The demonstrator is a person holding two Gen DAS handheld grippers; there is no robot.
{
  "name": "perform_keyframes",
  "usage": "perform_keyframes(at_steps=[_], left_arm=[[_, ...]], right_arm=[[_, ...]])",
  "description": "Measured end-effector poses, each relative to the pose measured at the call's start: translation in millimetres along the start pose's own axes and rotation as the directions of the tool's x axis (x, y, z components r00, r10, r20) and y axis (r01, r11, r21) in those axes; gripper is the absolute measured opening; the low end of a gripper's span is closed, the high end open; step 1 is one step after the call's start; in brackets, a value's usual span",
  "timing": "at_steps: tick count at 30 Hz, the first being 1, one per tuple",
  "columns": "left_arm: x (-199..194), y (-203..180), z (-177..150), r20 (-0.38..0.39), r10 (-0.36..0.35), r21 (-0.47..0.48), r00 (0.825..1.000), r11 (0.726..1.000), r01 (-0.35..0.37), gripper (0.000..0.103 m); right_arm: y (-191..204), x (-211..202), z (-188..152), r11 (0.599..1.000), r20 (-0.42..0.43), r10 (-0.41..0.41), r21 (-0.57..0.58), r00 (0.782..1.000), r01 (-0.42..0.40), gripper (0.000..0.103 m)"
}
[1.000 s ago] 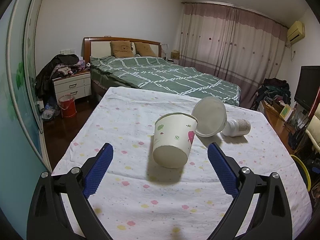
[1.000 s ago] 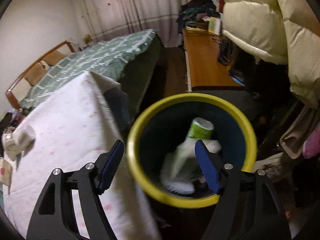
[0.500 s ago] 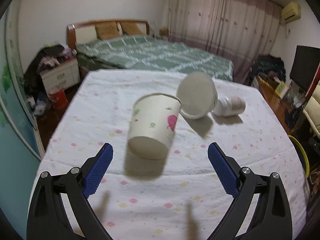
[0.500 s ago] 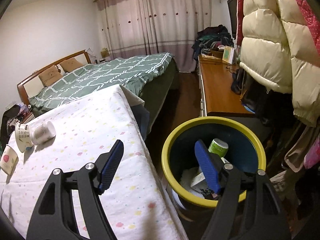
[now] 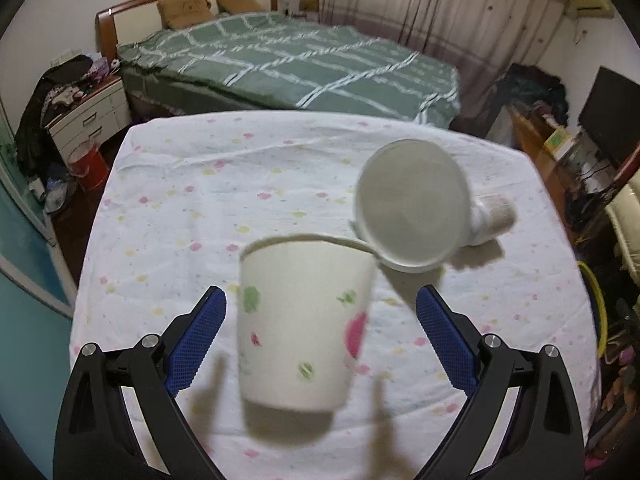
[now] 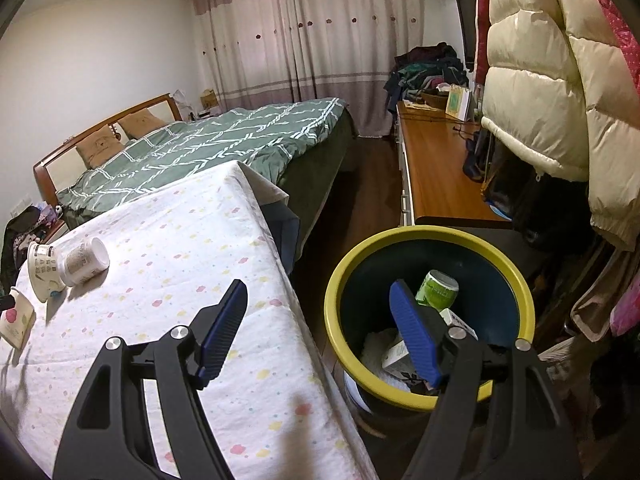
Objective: Collect trash
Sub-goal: 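Grasp the white dotted paper cup with the left gripper and lift it, then carry the paper cup over the bin and open the left gripper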
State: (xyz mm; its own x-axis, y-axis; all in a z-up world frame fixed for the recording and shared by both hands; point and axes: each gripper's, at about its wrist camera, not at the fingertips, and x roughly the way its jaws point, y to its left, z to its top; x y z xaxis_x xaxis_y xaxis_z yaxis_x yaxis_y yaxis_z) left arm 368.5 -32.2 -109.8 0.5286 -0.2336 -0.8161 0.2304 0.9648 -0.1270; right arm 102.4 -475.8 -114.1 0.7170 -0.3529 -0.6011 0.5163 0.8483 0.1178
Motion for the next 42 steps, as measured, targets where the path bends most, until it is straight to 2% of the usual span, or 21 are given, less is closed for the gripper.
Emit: perform_keyframes(at_steps=[2, 4, 6, 10, 12, 16, 19, 23, 27, 32, 36, 42], left_arm=[[8.8, 1.5, 6.1, -0.044, 0.002, 0.009, 0.999, 1.000, -0.001, 0.092], [16.5, 2.6, 9.3, -0.081, 0.008, 0.012, 0.997, 1.000, -0.007, 0.084], [27.3, 4.1, 11.8, -0.130, 0.011, 0.016, 0.991, 1.000, -0.009, 0.080], [38.9, 5.0, 12.9, -0.167, 0.018, 0.020, 0.986, 1.000, -0.014, 0.072], [40.8, 6.0, 13.0, -0.163, 0.015, 0.018, 0.986, 1.000, -0.012, 0.070], [35.3, 7.4, 14.2, -0.130, 0.007, 0.021, 0.991, 1.000, -0.005, 0.059], [26.9, 5.5, 12.2, -0.106, -0.002, 0.020, 0.994, 1.000, 0.005, 0.054], [1.5, -7.7, 3.6, -0.039, 0.006, 0.045, 0.999, 0.999, -0.004, 0.053], [-30.7, -33.2, -5.0, 0.024, -0.013, 0.091, 1.000, 0.996, 0.011, 0.053], [-67.0, -88.8, -14.3, 0.071, -0.104, 0.186, 0.992, 0.979, 0.089, 0.053], [-81.8, -144.2, -22.8, 0.069, -0.194, 0.282, 0.979, 0.945, 0.167, 0.053], [-84.0, -246.4, -32.9, 0.008, -0.330, 0.417, 0.944, 0.859, 0.297, 0.053]], right_arm=[[0.4, 0.7, 0.1, 1.000, -0.004, 0.000, -0.002, 1.000, 0.000, 0.070], [0.2, 2.0, 0.0, 1.000, -0.011, -0.001, -0.001, 1.000, 0.001, 0.070], [0.0, 4.2, 1.0, 1.000, -0.022, 0.002, -0.002, 1.000, -0.002, 0.070], [-0.5, 4.6, 1.1, 1.000, -0.025, 0.006, -0.003, 1.000, -0.006, 0.070], [0.2, 4.6, 1.1, 1.000, -0.025, 0.007, -0.005, 1.000, -0.007, 0.070], [0.1, 4.8, 0.7, 1.000, -0.029, 0.012, -0.006, 1.000, -0.012, 0.070], [-0.2, 5.8, 1.1, 1.000, -0.032, 0.015, -0.002, 0.999, -0.015, 0.070], [-0.6, 1.8, 0.8, 1.000, -0.008, 0.013, 0.003, 1.000, -0.013, 0.070], [0.5, -5.0, -1.2, 1.000, 0.030, 0.005, 0.002, 1.000, -0.006, 0.070], [-8.8, -23.8, -3.9, 0.999, 0.114, 0.033, 0.030, 0.993, -0.037, 0.070], [-26.7, -39.4, -4.7, 0.998, 0.113, 0.038, 0.045, 0.993, -0.043, 0.070], [-61.8, -67.5, -5.4, 0.998, 0.129, -0.001, 0.063, 0.992, -0.007, 0.070]])
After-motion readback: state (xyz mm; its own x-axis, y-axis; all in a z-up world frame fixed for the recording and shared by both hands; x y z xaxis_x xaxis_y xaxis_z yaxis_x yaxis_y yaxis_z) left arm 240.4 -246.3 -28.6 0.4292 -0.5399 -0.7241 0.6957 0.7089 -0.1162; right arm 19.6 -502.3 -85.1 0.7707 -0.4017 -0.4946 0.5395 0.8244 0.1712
